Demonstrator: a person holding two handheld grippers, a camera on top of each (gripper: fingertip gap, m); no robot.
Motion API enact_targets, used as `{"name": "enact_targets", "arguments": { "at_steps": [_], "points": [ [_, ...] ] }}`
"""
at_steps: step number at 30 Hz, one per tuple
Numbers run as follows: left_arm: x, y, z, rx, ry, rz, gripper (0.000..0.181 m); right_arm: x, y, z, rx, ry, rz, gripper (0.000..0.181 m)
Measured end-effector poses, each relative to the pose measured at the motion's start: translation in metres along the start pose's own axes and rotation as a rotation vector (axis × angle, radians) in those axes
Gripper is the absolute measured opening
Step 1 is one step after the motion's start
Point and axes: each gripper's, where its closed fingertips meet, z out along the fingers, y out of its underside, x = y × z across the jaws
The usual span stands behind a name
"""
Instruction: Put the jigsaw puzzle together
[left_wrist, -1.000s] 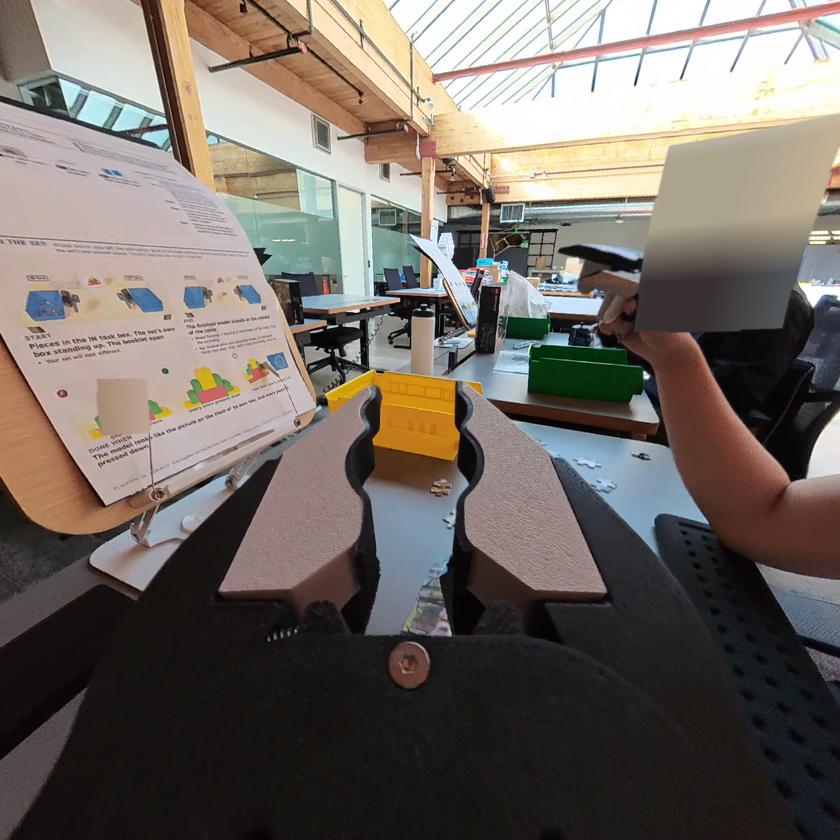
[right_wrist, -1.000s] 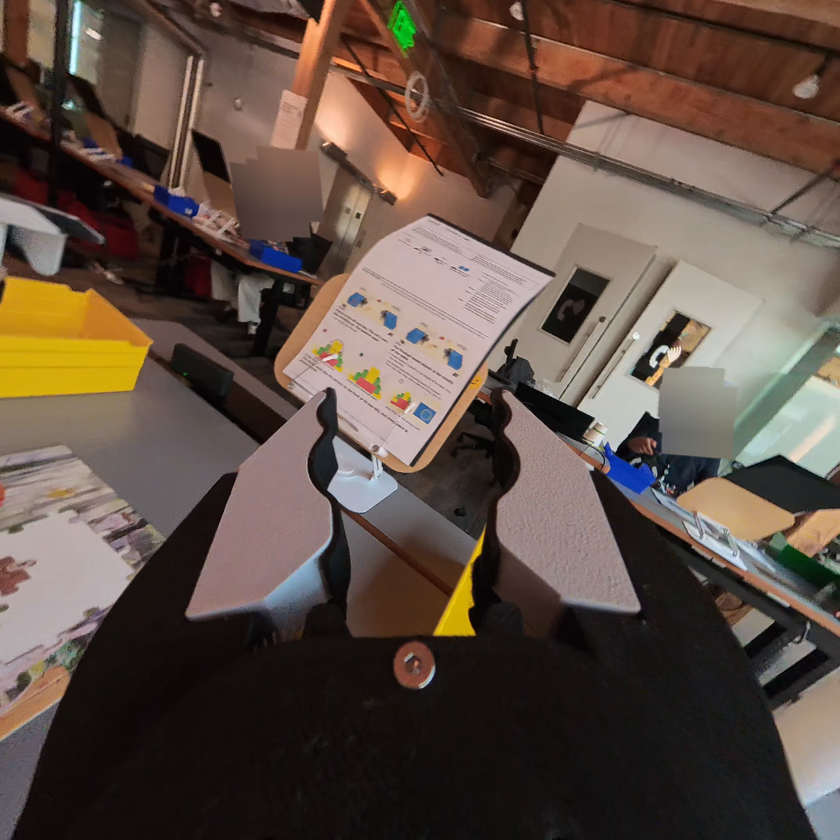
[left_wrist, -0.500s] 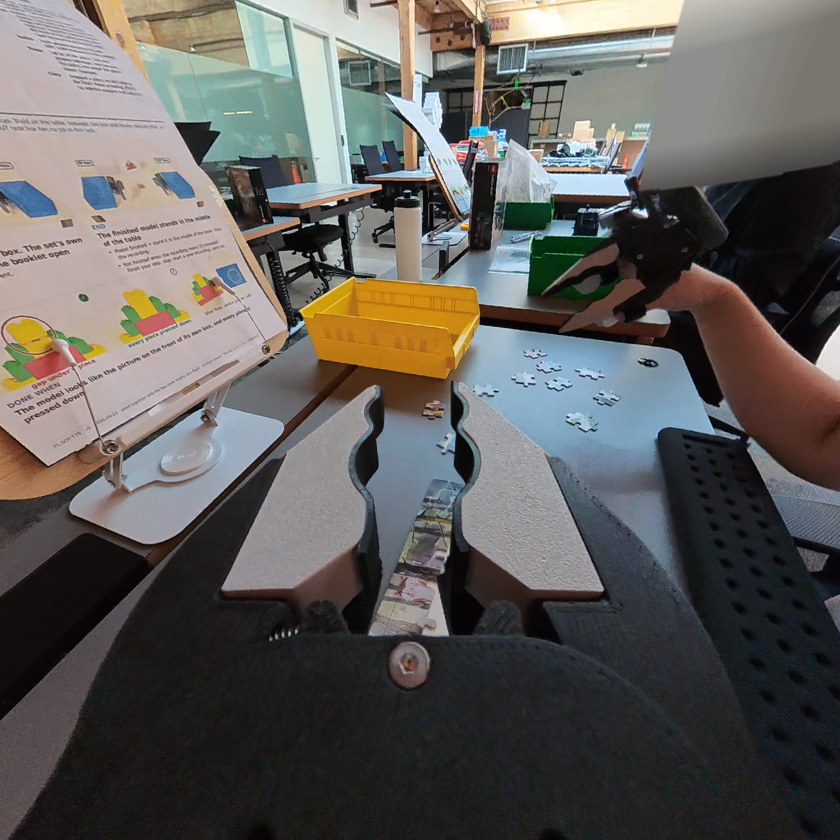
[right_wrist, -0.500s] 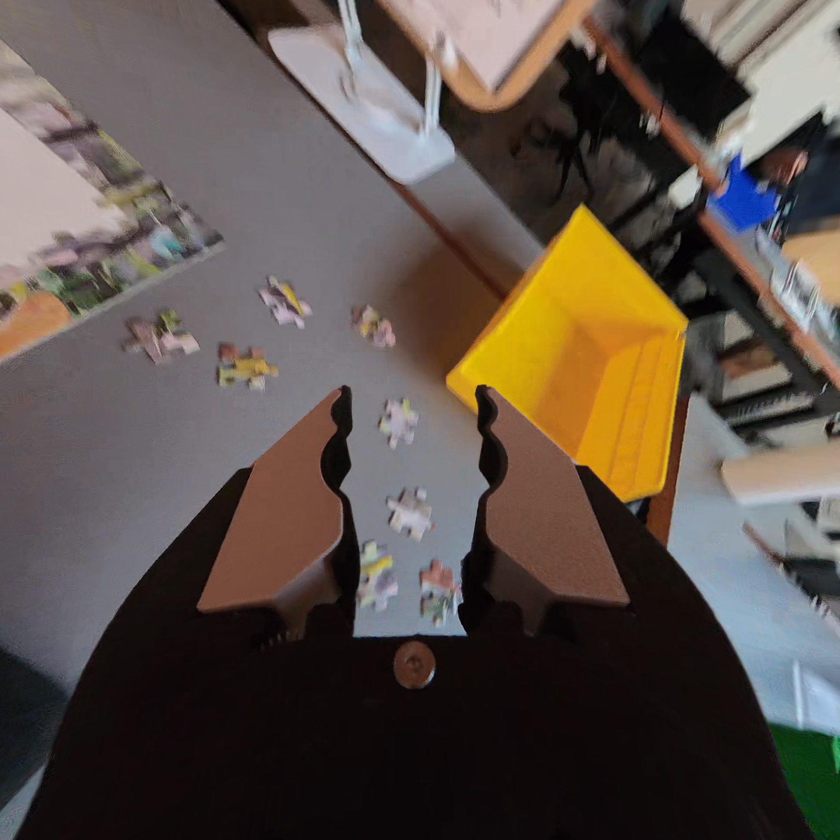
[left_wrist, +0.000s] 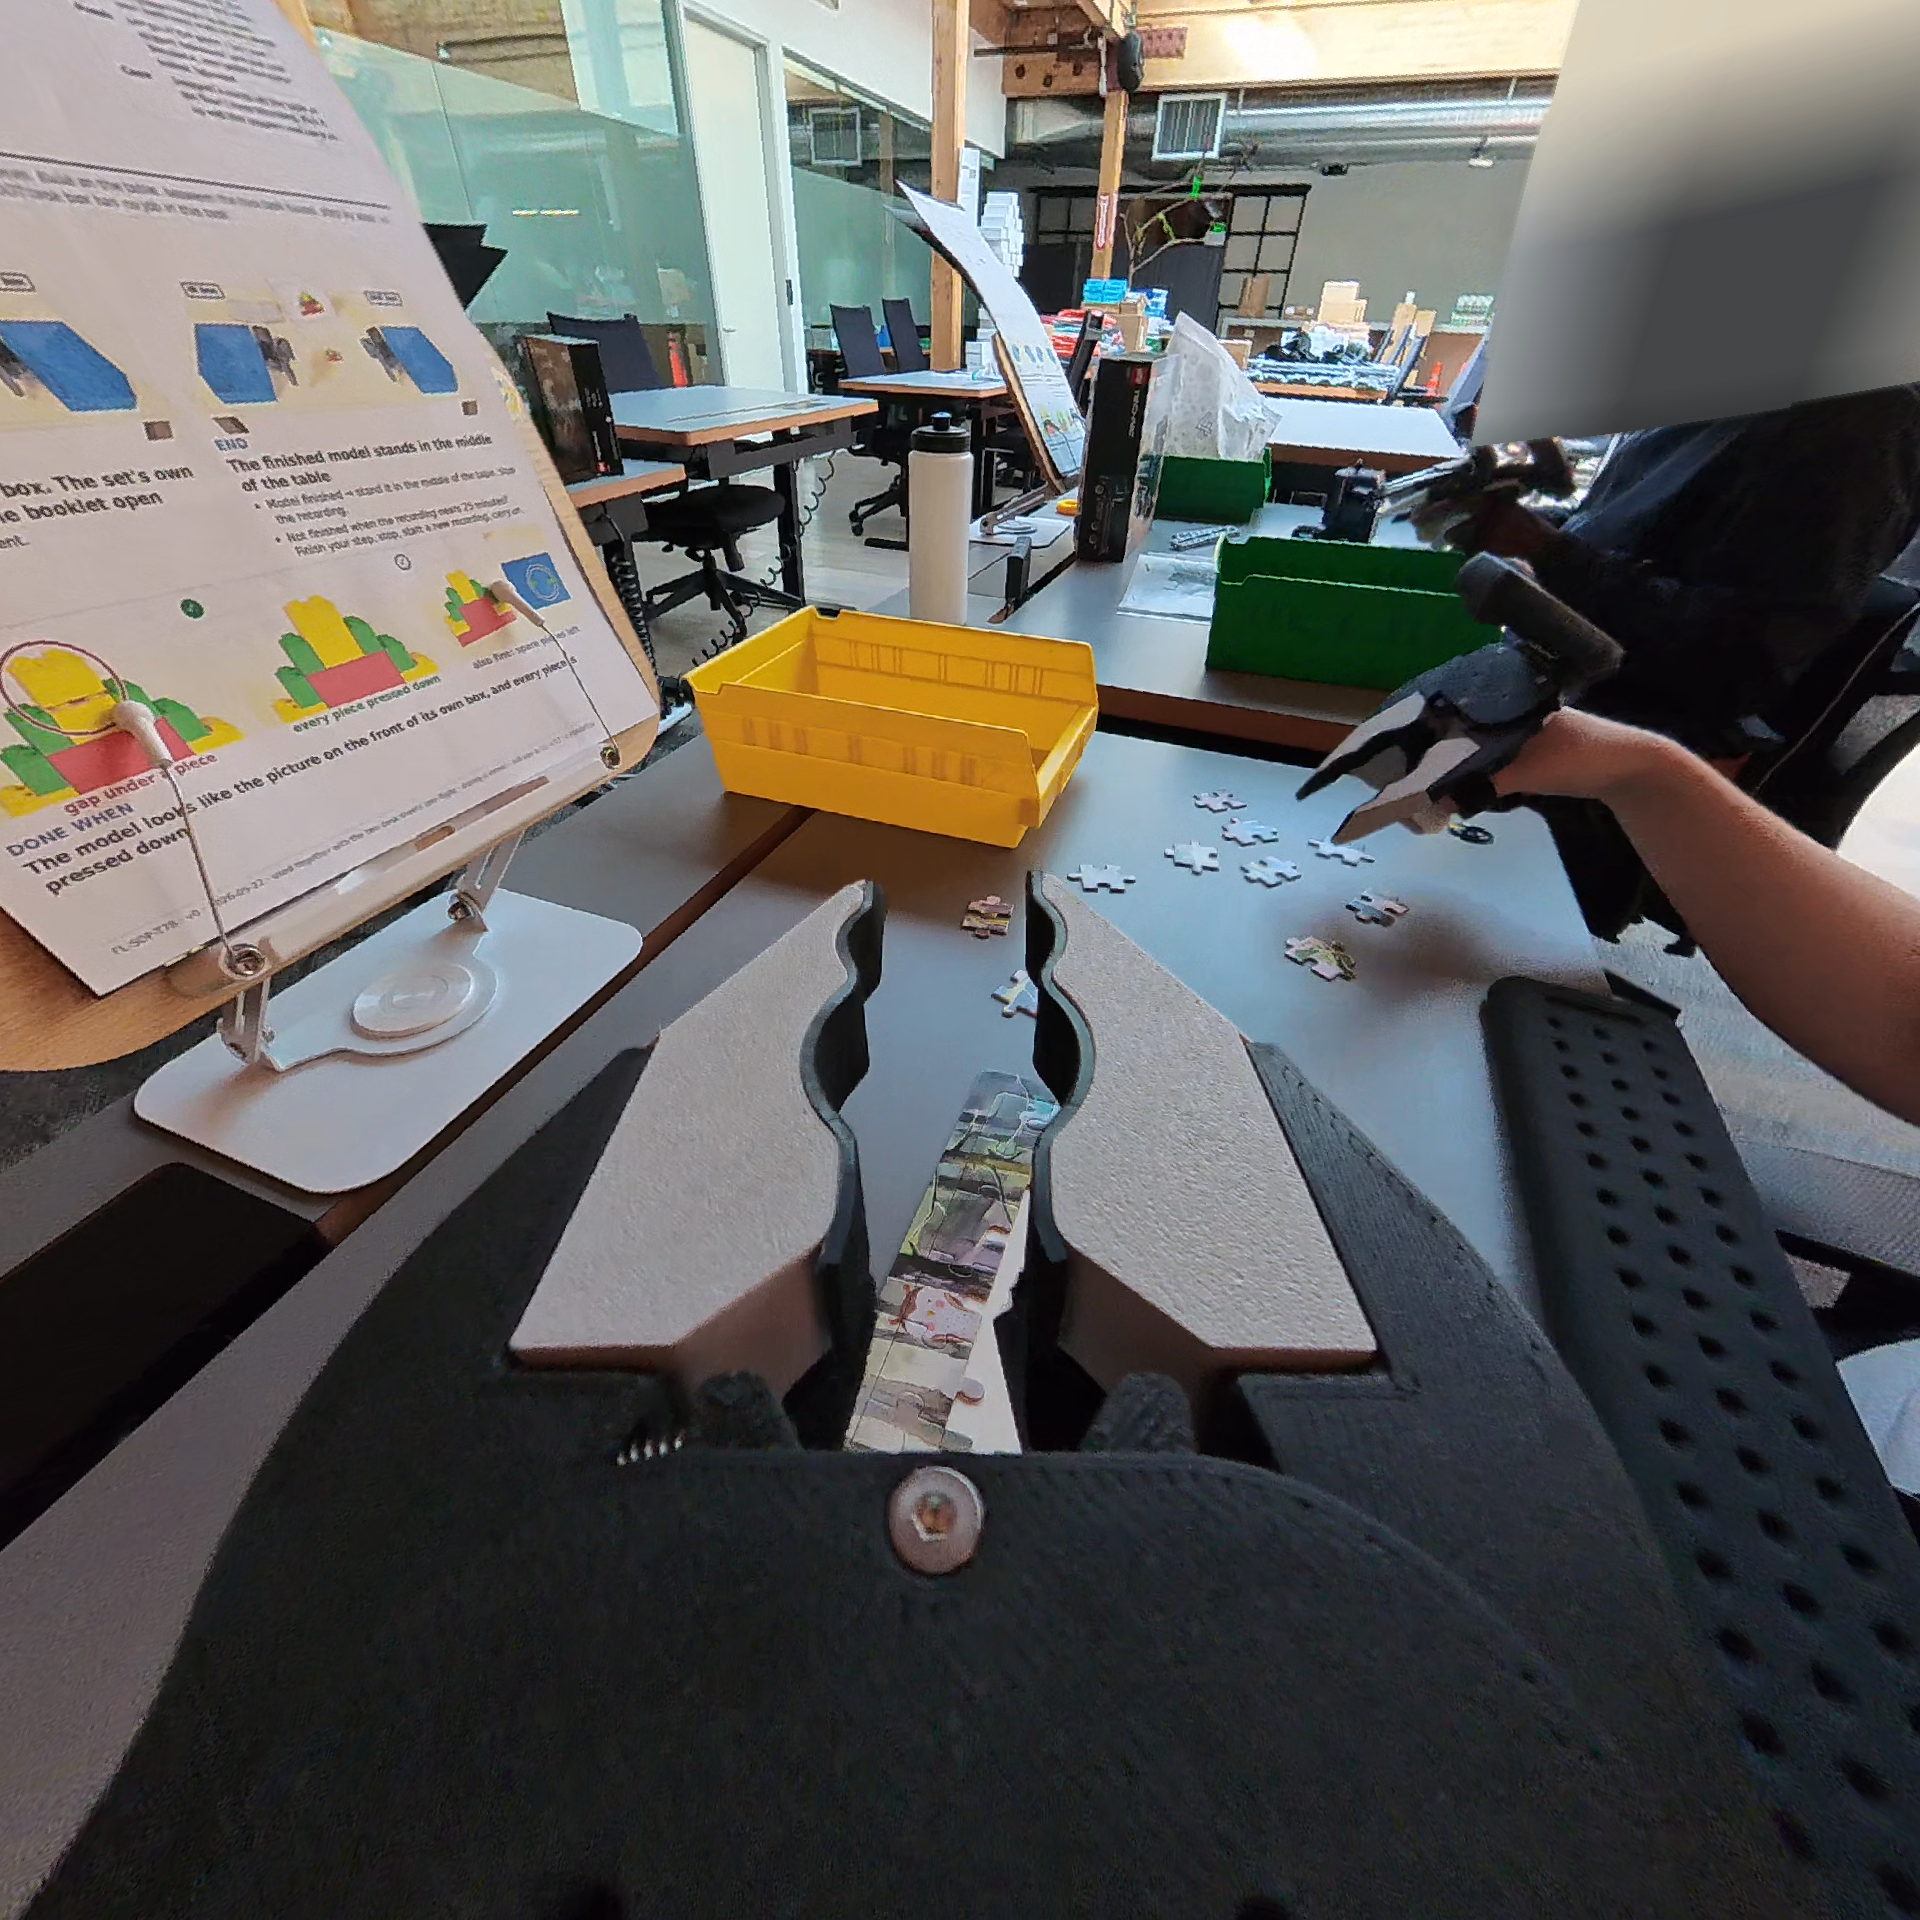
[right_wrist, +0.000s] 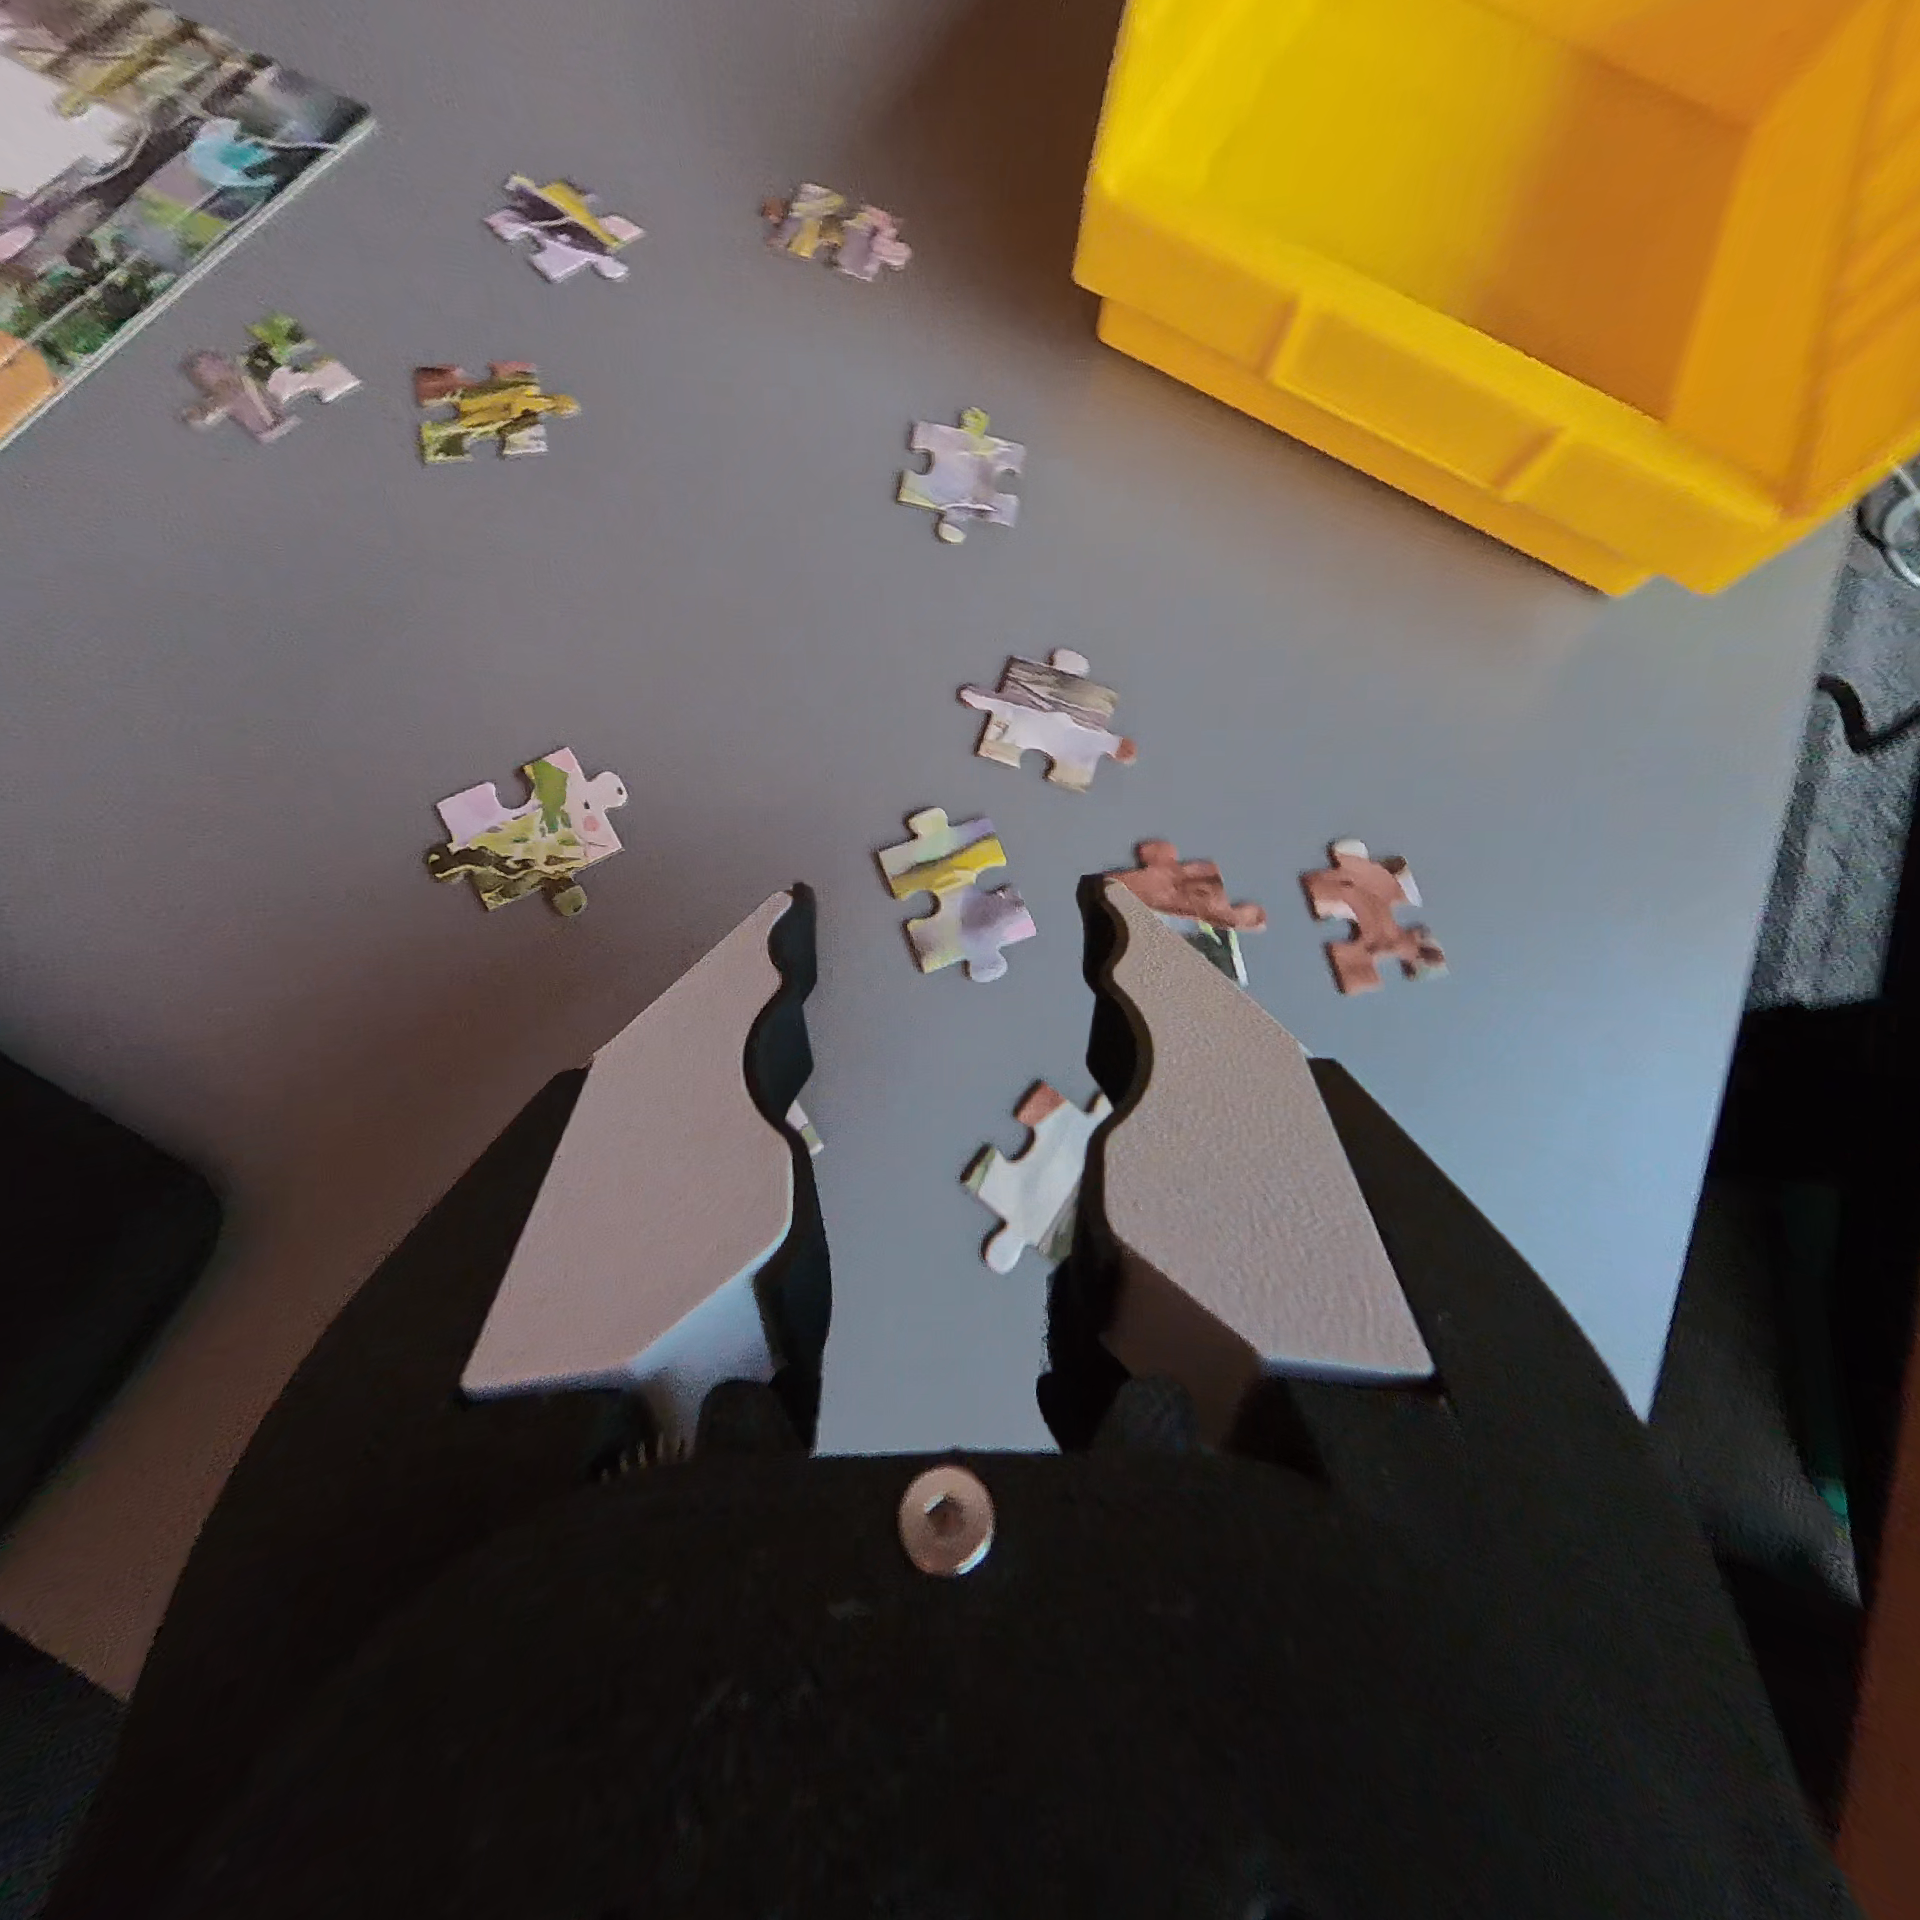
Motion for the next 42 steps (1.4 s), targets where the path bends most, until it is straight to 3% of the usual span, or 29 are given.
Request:
{"name": "enact_targets", "arguments": {
  "at_steps": [4, 13, 17, 21, 30, 42],
  "points": [
    [-0.003, 0.003, -0.001, -0.001, -0.002, -0.019, 0.024, -0.007, -0.001, 0.021, 0.011, -0.123, -0.175, 0.039],
    [-0.004, 0.009, -0.001, -0.028, -0.005, -0.013, 0.024, 0.008, 0.014, 0.04, -0.062, -0.248, -0.155, 0.039],
    [-0.005, 0.013, 0.001, -0.052, -0.006, -0.01, 0.024, 0.008, 0.019, 0.041, -0.142, -0.247, -0.205, 0.043],
    [-0.005, 0.017, 0.003, -0.07, -0.002, -0.016, 0.024, 0.009, 0.026, 0.039, -0.325, -0.227, -0.307, 0.044],
    [0.0, 0.022, 0.004, -0.116, 0.003, 0.006, 0.024, 0.008, 0.012, 0.038, -0.647, -0.234, -0.529, 0.045],
    [0.001, 0.021, 0.001, -0.114, 0.006, 0.004, 0.023, 0.004, 0.028, 0.043, -0.688, -0.282, -0.488, 0.044]
  ]
}}
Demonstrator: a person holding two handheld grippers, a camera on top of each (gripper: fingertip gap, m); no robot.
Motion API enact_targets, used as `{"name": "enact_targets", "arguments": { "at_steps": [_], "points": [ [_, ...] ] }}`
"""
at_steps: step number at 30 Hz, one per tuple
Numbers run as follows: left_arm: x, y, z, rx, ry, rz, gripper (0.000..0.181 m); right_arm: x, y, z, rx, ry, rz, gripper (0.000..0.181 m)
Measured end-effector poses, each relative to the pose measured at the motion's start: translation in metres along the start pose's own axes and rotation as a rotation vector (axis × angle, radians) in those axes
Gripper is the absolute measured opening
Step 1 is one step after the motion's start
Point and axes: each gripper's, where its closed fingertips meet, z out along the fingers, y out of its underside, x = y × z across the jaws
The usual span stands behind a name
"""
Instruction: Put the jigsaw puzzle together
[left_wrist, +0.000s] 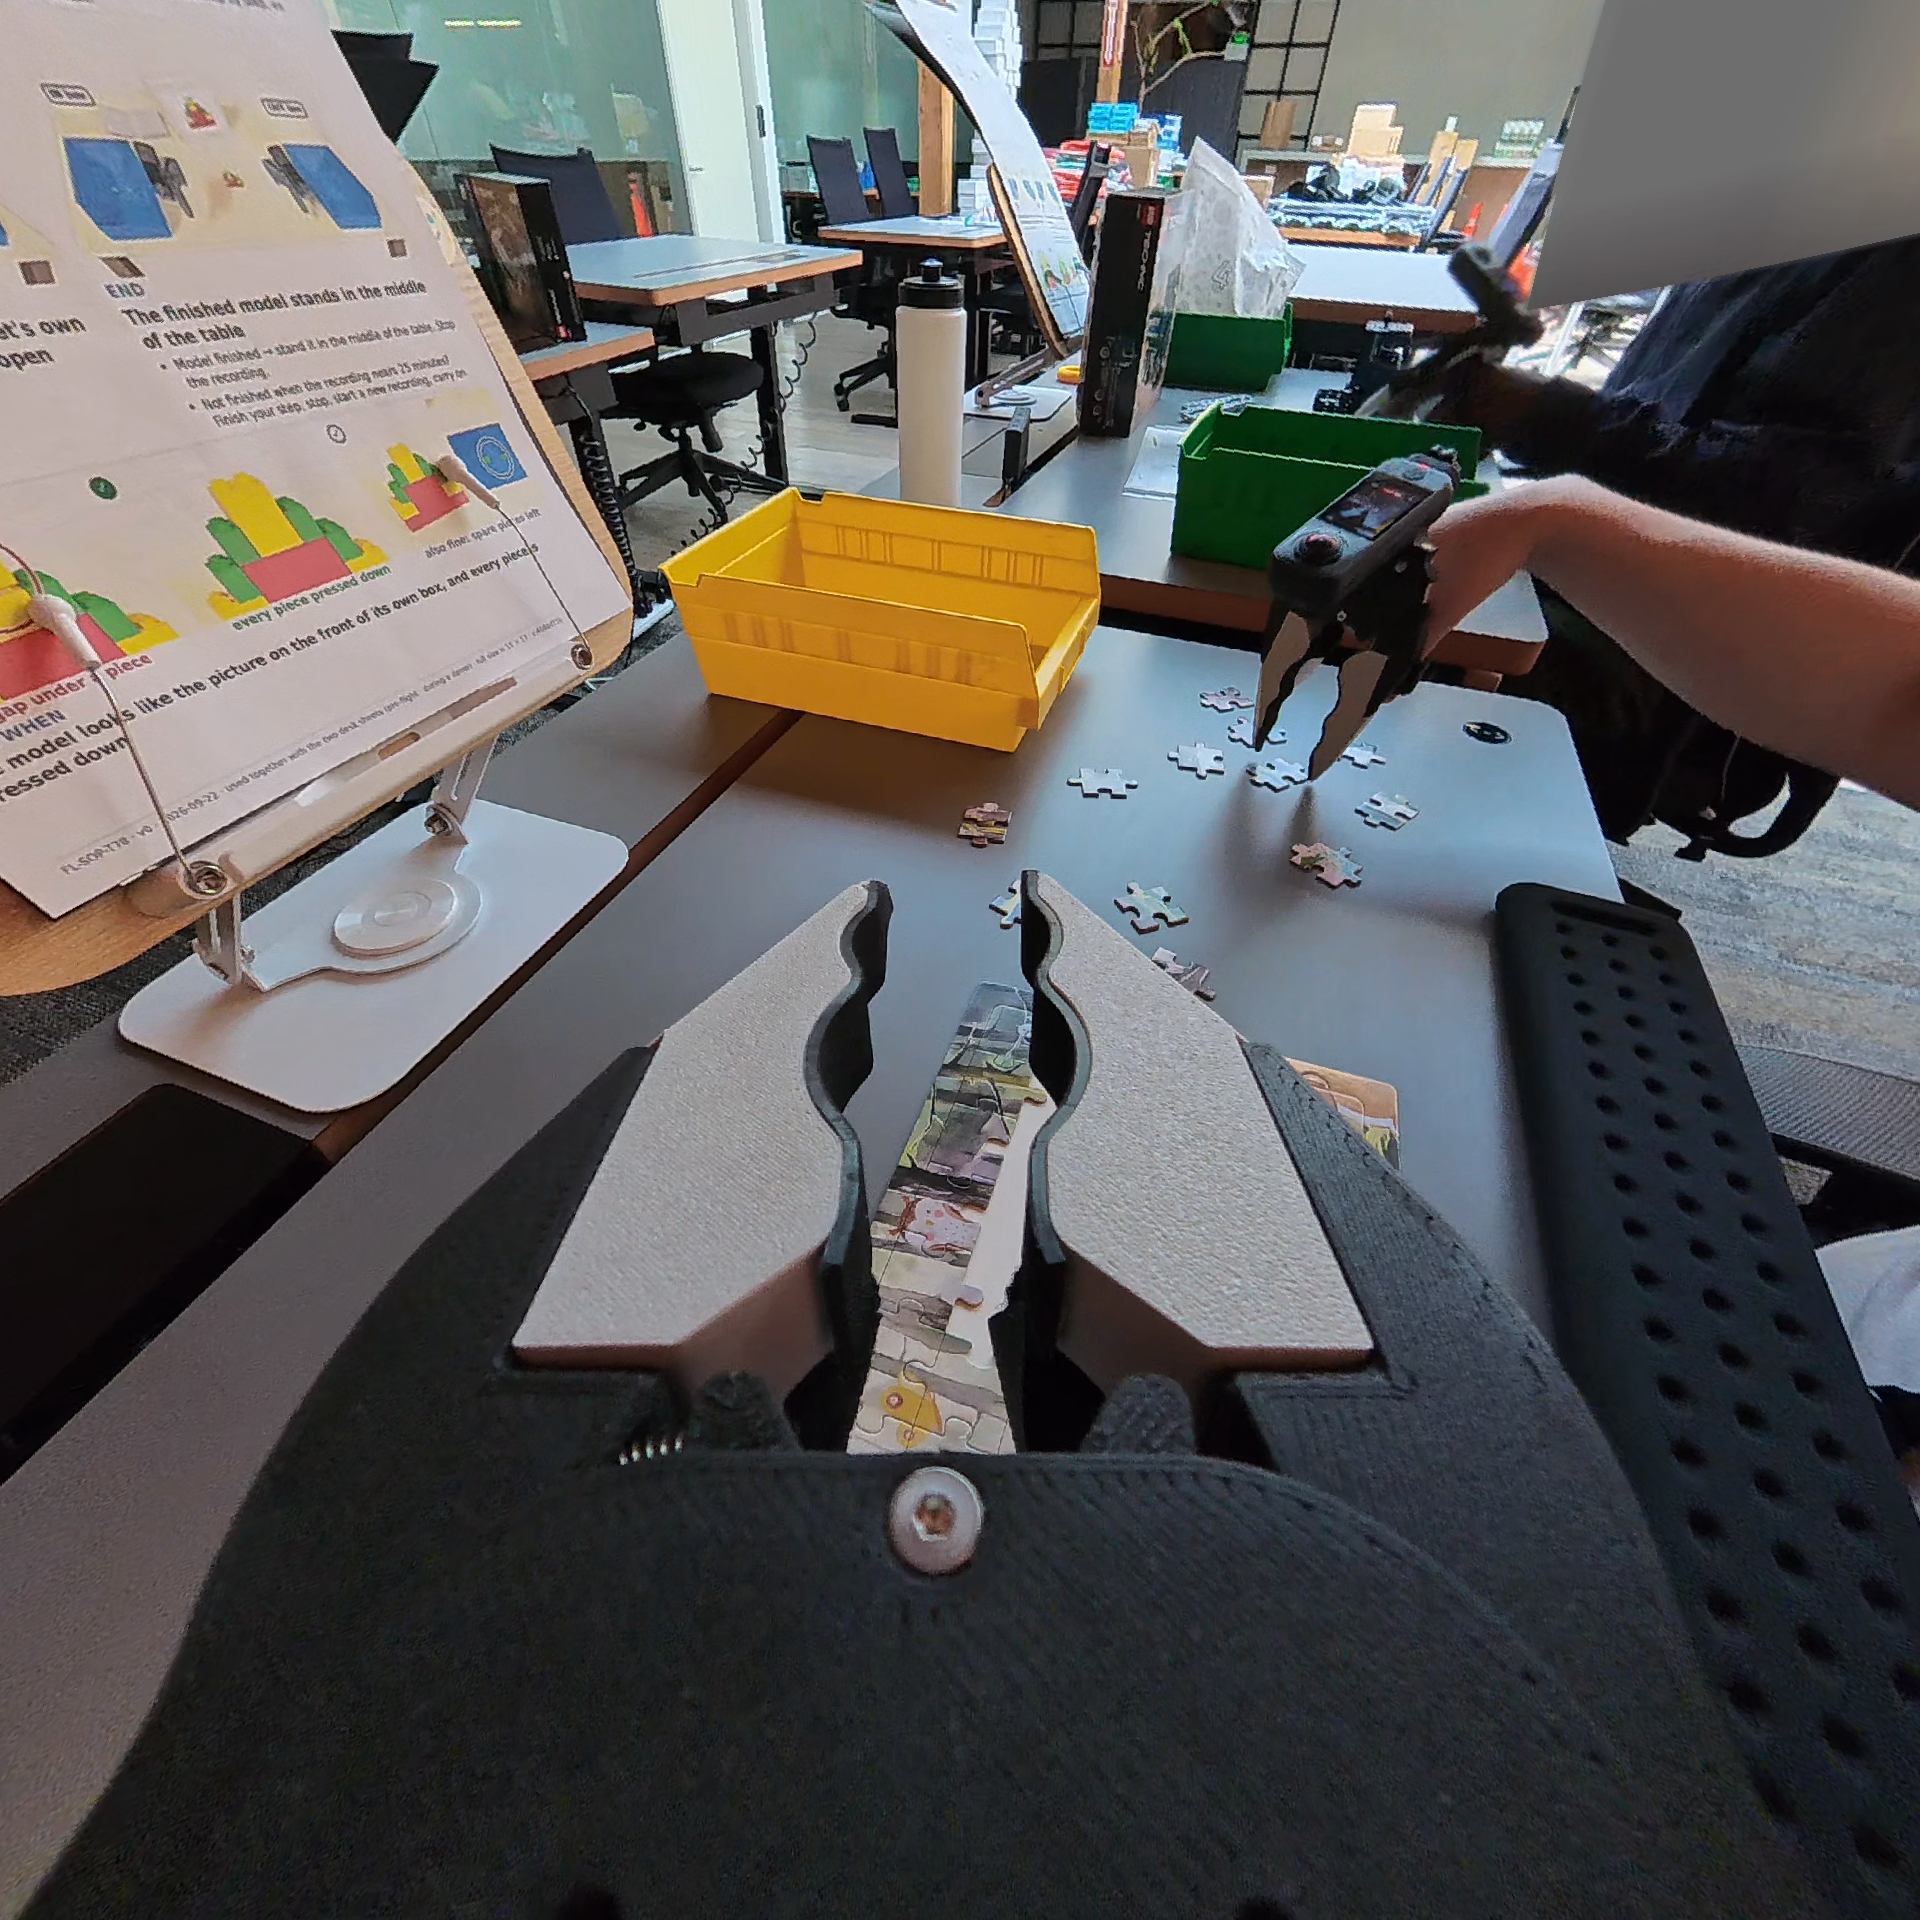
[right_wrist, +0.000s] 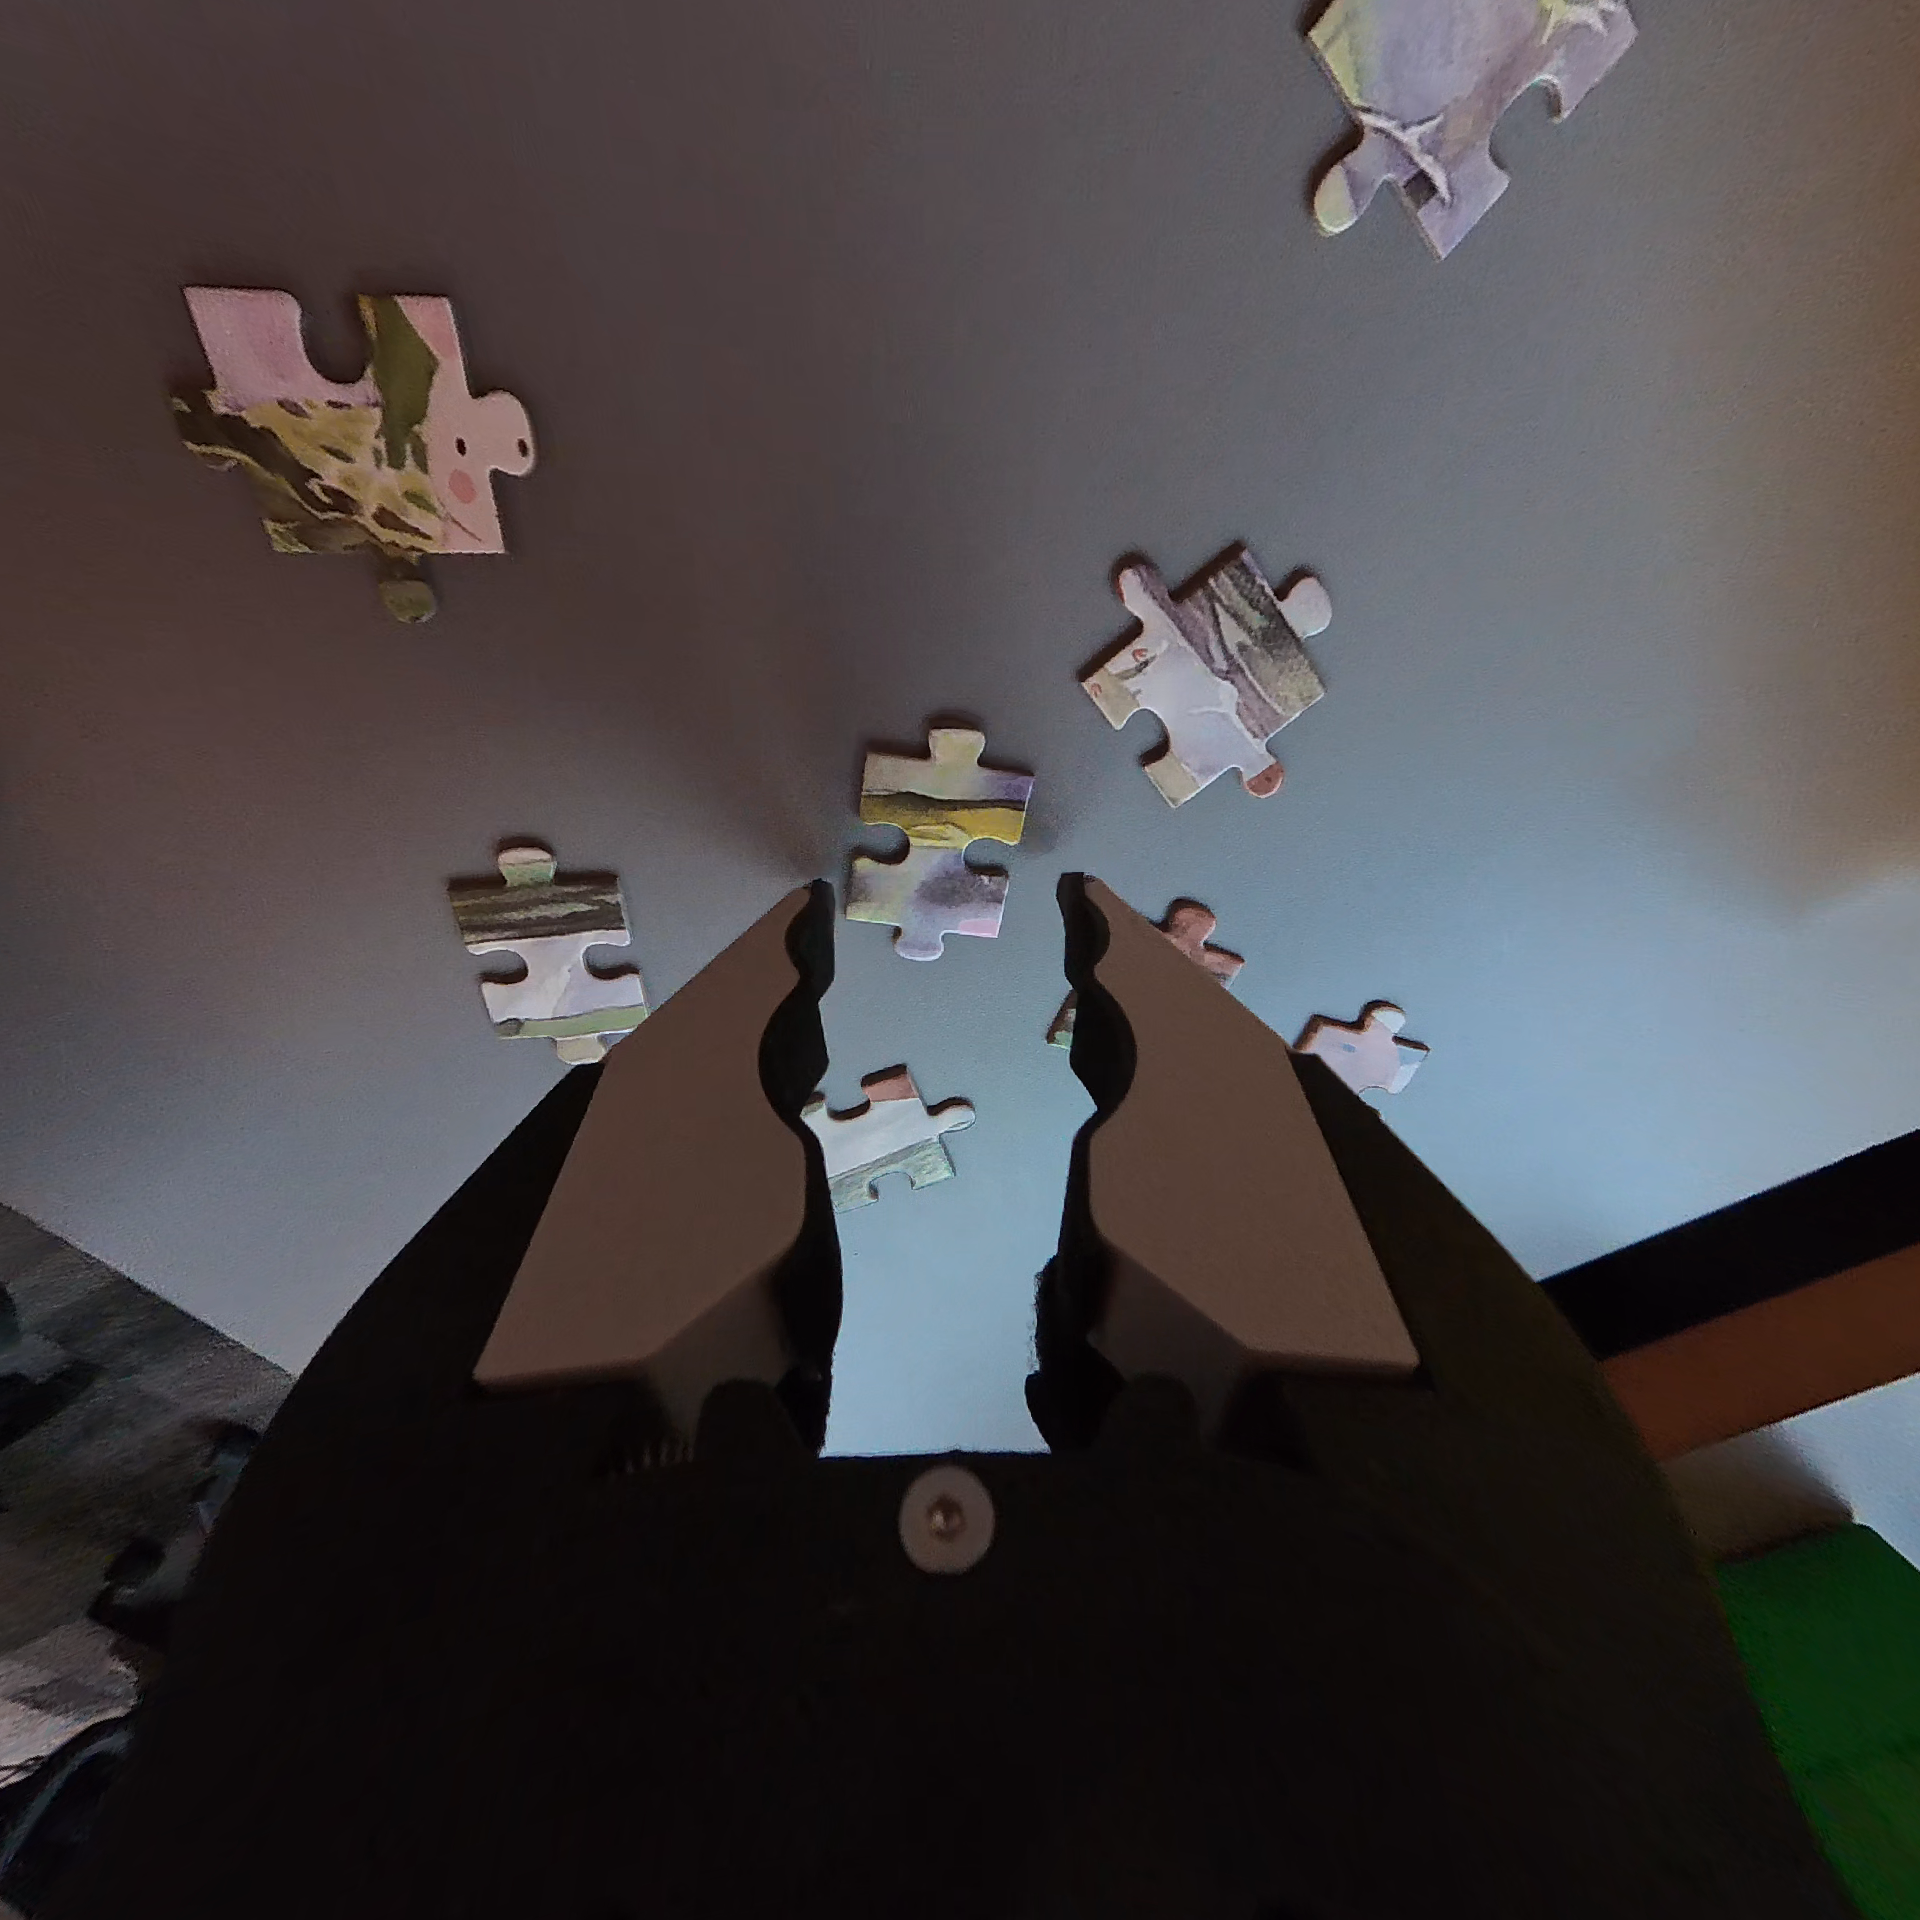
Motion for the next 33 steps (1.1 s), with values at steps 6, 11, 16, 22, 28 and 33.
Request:
{"name": "enact_targets", "arguments": {
  "at_steps": [6, 11, 16, 22, 28, 33],
  "points": [
    [0.001, 0.003, 0.004, -0.019, 0.0, 0.006, 0.023, -0.002, 0.004, 0.004, 0.027, -0.034, 0.051, 0.039],
    [0.001, 0.005, 0.006, -0.03, 0.001, 0.007, 0.023, -0.005, 0.004, 0.004, 0.045, -0.065, 0.077, 0.03],
    [0.002, 0.007, 0.007, -0.042, 0.0, 0.011, 0.023, -0.005, 0.005, 0.003, 0.054, -0.065, 0.077, 0.03],
    [0.002, 0.006, 0.007, -0.027, 0.016, -0.006, 0.023, -0.005, 0.005, 0.003, 0.058, -0.044, 0.059, 0.029],
    [0.004, 0.009, 0.013, -0.021, 0.051, -0.036, 0.023, -0.003, 0.003, 0.001, 0.037, 0.027, -0.003, 0.03],
    [0.006, 0.017, 0.025, -0.039, 0.088, -0.073, 0.023, 0.001, -0.007, -0.007, 0.028, 0.121, -0.071, 0.029]
  ]
}}
